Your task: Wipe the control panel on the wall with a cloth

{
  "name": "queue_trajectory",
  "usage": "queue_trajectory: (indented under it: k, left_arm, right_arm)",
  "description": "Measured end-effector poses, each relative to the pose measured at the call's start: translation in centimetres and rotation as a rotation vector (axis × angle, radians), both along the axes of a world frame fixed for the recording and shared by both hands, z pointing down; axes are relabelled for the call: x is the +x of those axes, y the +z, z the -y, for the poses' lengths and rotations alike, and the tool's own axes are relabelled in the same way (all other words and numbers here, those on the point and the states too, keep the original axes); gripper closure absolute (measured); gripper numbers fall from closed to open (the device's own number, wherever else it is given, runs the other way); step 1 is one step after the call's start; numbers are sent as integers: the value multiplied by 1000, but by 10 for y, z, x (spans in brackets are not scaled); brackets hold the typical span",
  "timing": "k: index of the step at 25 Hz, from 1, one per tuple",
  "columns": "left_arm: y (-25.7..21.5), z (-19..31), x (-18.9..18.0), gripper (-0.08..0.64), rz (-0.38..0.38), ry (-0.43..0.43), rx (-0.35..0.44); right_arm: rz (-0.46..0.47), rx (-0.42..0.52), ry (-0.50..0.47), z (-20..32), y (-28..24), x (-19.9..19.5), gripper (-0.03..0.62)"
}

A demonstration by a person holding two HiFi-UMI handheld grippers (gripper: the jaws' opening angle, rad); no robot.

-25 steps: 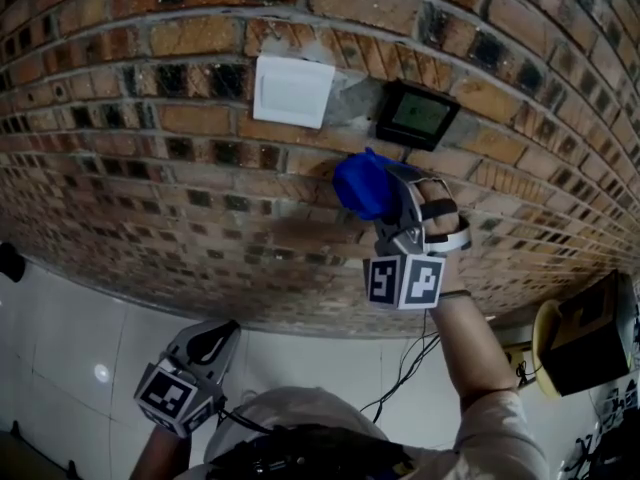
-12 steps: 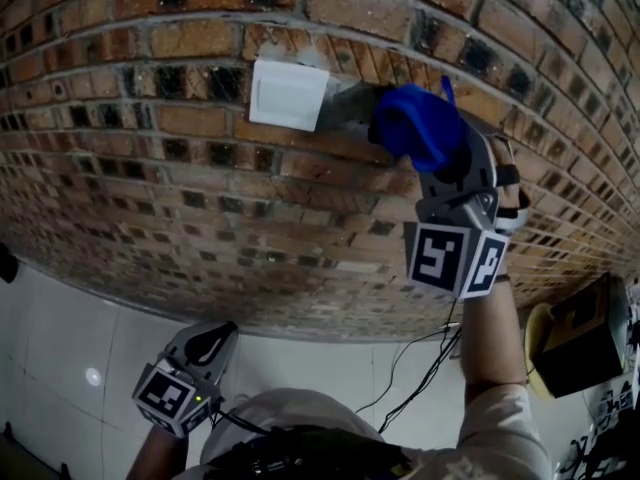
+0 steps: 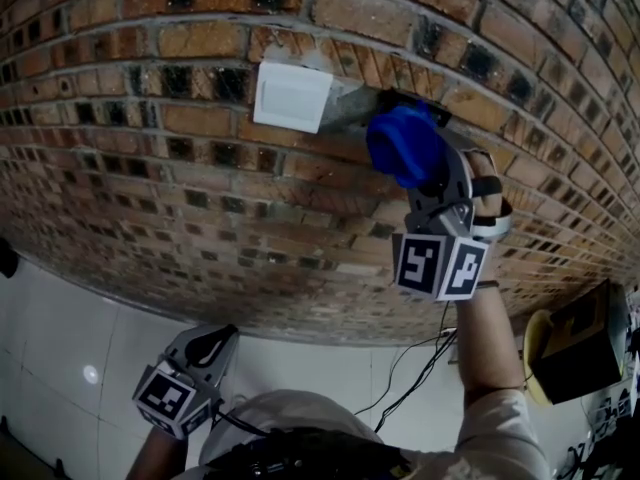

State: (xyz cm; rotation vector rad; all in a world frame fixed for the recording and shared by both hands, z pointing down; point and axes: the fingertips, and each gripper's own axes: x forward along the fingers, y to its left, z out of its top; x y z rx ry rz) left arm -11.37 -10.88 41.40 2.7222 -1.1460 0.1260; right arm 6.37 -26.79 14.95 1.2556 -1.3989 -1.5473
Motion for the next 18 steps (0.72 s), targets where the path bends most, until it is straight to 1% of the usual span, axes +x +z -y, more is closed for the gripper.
queue_trajectory:
  k: [9,11,15,18]
  left_arm:
    - [1,-5,2,554,12,10,-9]
    - [0,-7,2,554,15,13,-8]
    - [-1,-9,0,554,14,13,-5]
    - [-1,-8,-2,554,14,9,-4]
  right_arm:
    - [-46,-168,7,14,88,-6,503]
    - [-45,-189,9,19,99,-5,503]
    - [-33,-190,-6,14,91,-6,503]
    - [-5,-128,-31,-3,58,-10,503]
